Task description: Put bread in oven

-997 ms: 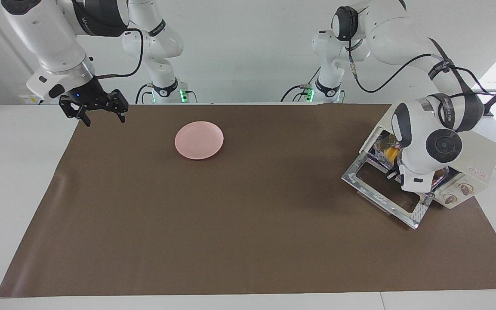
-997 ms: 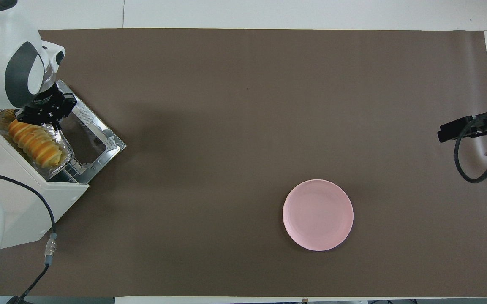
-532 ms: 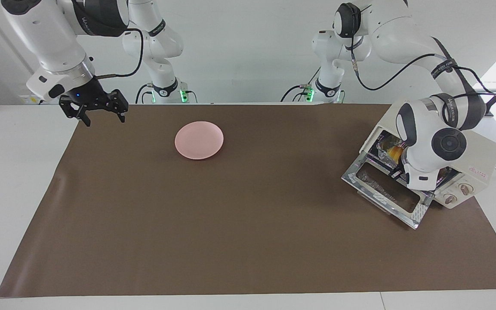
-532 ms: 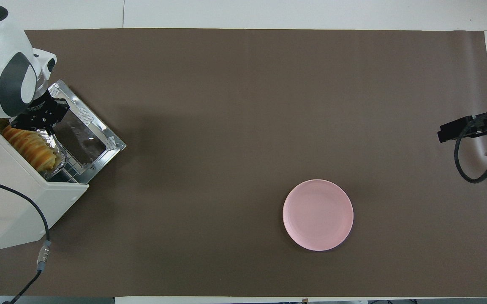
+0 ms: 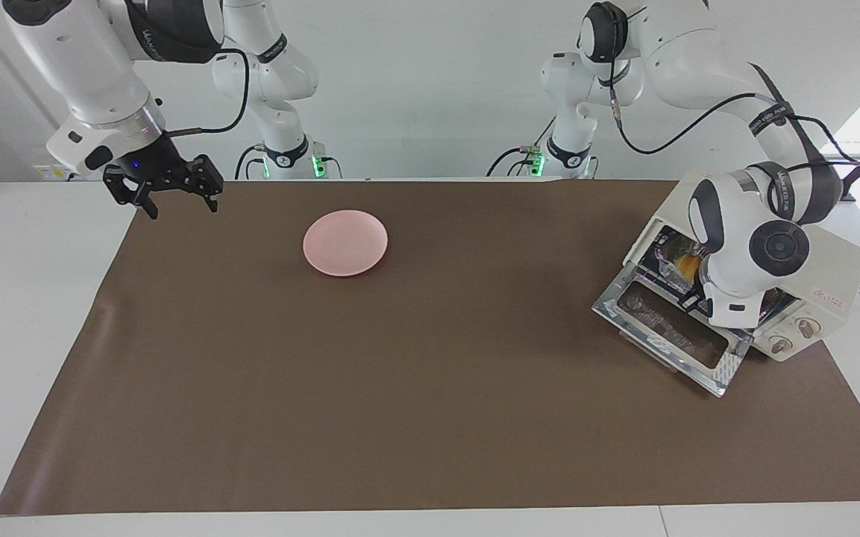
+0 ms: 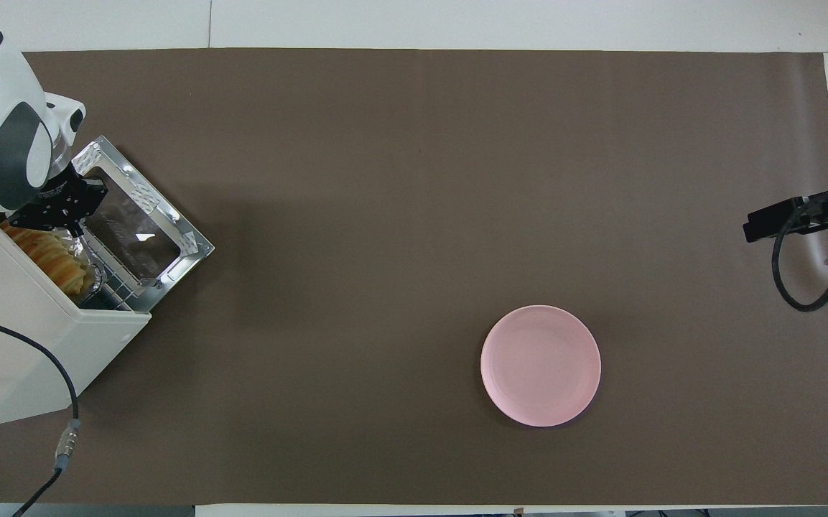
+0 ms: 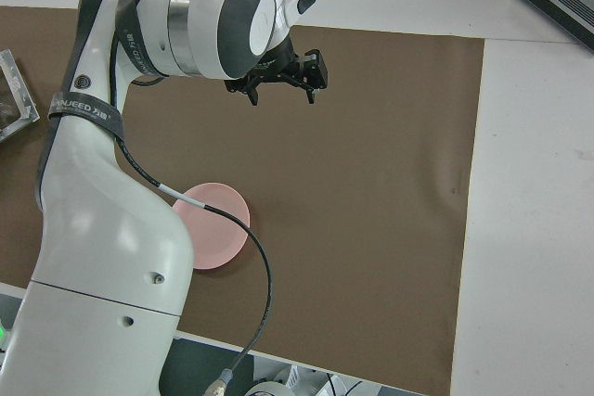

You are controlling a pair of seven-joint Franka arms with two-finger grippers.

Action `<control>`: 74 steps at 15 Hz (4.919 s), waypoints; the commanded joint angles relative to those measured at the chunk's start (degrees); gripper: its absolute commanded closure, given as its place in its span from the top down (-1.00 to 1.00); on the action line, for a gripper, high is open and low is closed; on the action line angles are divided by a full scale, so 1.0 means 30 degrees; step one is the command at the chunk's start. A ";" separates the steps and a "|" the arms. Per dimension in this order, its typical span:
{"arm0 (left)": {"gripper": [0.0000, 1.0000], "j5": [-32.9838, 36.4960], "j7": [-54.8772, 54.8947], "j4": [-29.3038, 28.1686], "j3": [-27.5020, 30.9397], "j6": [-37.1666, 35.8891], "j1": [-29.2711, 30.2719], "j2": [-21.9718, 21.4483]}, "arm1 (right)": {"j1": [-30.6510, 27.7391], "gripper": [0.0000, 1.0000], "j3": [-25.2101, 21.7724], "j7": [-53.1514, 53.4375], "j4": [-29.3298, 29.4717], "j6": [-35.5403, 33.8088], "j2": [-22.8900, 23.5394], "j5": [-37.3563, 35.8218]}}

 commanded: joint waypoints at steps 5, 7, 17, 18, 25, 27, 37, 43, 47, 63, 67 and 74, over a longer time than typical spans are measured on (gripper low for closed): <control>1.00 0.0538 0.0145 -0.0860 0.0058 0.0739 -0.0144 -0.0738 | -0.0108 1.00 0.0083 0.0047 -0.0512 0.0149 -0.0466 0.0652; 1.00 0.0538 0.0145 -0.0655 0.0058 0.0885 -0.0260 -0.0650 | -0.0108 1.00 0.0054 0.0047 -0.0512 0.0149 -0.0437 0.0652; 1.00 0.0217 0.0292 0.1514 -0.0147 0.0887 -0.1109 -0.0795 | -0.0138 1.00 0.0025 -0.0011 -0.0512 -0.0261 -0.0466 0.0594; 1.00 0.0013 0.0321 0.1543 -0.0176 0.0712 -0.1285 -0.1144 | -0.0138 1.00 0.0024 -0.0011 -0.0512 -0.0261 -0.0466 0.0594; 1.00 -0.1249 0.5060 0.1397 -0.0206 -0.1776 -0.1287 -0.4104 | -0.0137 1.00 0.0025 -0.0012 -0.0512 -0.0261 -0.0466 0.0594; 1.00 -0.1249 0.5942 0.1368 -0.0206 -0.2422 -0.1287 -0.4602 | -0.0108 1.00 0.0054 -0.0011 -0.0512 -0.0261 -0.0466 0.0594; 1.00 -0.2274 0.8524 0.1164 -0.4996 -0.5470 0.2568 -0.7501 | -0.0108 1.00 0.0054 -0.0011 -0.0512 -0.0261 -0.0466 0.0594; 1.00 -0.2245 0.8466 0.0347 -0.6504 -0.6205 0.3664 -0.8380 | -0.0137 1.00 0.0054 -0.0011 -0.0512 -0.0261 -0.0466 0.0594; 1.00 -0.2245 0.8407 -0.0272 -0.6504 -0.5911 0.3635 -0.8793 | -0.0108 1.00 0.0054 -0.0011 -0.0512 -0.0261 -0.0466 0.0594; 1.00 -0.2245 0.8495 -0.0479 -0.6504 -0.3860 0.3518 -0.8853 | -0.0166 1.00 0.0025 -0.0011 -0.0512 -0.0261 -0.0466 0.0594; 1.00 -0.2274 0.8495 -0.0420 -0.6534 -0.4182 0.3489 -0.8853 | -0.0167 1.00 0.0025 -0.0011 -0.0512 -0.0261 -0.0466 0.0594; 1.00 -0.2274 0.8495 -0.0185 -0.6534 -0.4535 0.3460 -0.8794 | -0.0138 1.00 0.0025 -0.0011 -0.0512 -0.0290 -0.0466 0.0594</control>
